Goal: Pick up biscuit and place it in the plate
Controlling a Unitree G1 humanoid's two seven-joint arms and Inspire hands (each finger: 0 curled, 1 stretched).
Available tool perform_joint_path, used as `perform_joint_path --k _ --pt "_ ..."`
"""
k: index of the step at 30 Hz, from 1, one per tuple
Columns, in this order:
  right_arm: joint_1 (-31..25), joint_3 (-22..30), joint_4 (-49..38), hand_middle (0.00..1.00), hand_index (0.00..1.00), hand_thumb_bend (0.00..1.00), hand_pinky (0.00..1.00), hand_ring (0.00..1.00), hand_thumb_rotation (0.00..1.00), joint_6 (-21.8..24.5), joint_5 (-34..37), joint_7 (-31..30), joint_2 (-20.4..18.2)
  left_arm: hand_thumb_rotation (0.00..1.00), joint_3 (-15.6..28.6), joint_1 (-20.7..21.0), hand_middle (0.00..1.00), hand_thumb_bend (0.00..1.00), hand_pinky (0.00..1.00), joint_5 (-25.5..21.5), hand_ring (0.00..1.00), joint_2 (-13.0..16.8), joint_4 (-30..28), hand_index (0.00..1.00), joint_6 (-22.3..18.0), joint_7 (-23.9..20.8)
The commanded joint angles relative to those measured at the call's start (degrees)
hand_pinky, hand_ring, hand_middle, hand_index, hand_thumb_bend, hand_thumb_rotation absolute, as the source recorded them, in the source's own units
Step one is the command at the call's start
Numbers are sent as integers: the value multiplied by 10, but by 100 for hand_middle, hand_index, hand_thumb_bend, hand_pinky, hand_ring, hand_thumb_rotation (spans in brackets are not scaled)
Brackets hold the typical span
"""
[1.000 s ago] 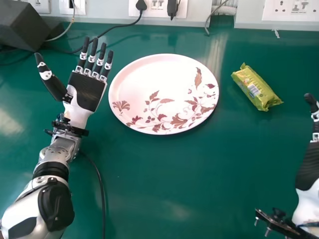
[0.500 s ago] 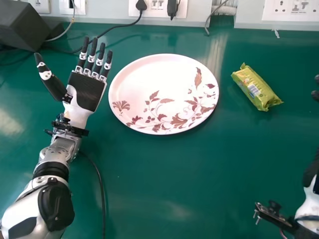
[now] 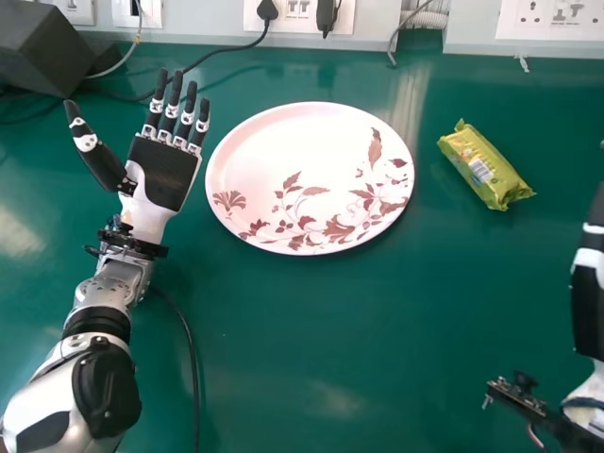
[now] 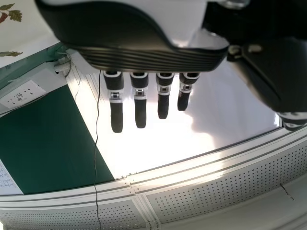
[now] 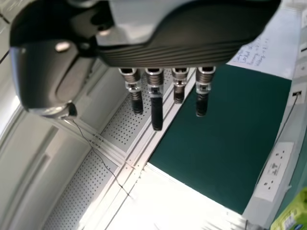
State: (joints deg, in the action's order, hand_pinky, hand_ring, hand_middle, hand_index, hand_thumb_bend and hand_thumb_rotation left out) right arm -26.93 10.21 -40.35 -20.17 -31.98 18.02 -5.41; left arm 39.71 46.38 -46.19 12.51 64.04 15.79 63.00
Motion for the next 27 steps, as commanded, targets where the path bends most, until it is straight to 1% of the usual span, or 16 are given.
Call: perform_joint_path --k 1,3,6,9,13,17,20,22,25,27 --pt "-14 -3 -14 82 95 67 87 88 54 10 -16 11 -23 92 2 -37 96 100 78 3 87 -12 20 100 3 6" --pt "-17 -4 -22 82 94 67 87 89 54 22 -40 13 -22 91 2 -37 96 100 79 3 87 -12 21 100 1 5" --pt "-23 -7 -30 81 94 69 87 88 51 39 -71 16 -21 90 2 -38 97 100 81 3 89 -12 21 100 2 2" --pt "-29 -11 -37 81 94 68 87 88 50 58 -98 17 -22 88 4 -38 97 99 84 2 90 -13 22 100 2 4" --pt "-32 -20 -48 82 94 67 87 88 53 81 -141 17 -20 84 4 -39 99 99 83 2 92 -14 20 100 2 1" --pt "-27 -25 -56 81 94 67 86 87 51 111 -210 28 -22 84 4 -38 99 98 73 2 90 -14 22 100 3 1" --pt "-21 -32 -65 81 93 67 86 88 51 139 -256 27 -22 84 4 -38 99 99 72 2 90 -14 23 100 1 3" --pt "-16 -36 -72 82 95 66 87 88 50 158 -286 17 -21 86 4 -38 98 100 75 2 89 -14 23 100 1 3" --pt "-10 -45 -85 81 95 68 87 87 48 187 -317 -4 -19 88 5 -38 99 100 85 2 92 -15 23 100 -1 0" --pt "-5 -53 -97 82 95 67 88 88 50 207 -339 -27 -20 89 4 -38 100 100 90 3 94 -15 23 100 -1 4"
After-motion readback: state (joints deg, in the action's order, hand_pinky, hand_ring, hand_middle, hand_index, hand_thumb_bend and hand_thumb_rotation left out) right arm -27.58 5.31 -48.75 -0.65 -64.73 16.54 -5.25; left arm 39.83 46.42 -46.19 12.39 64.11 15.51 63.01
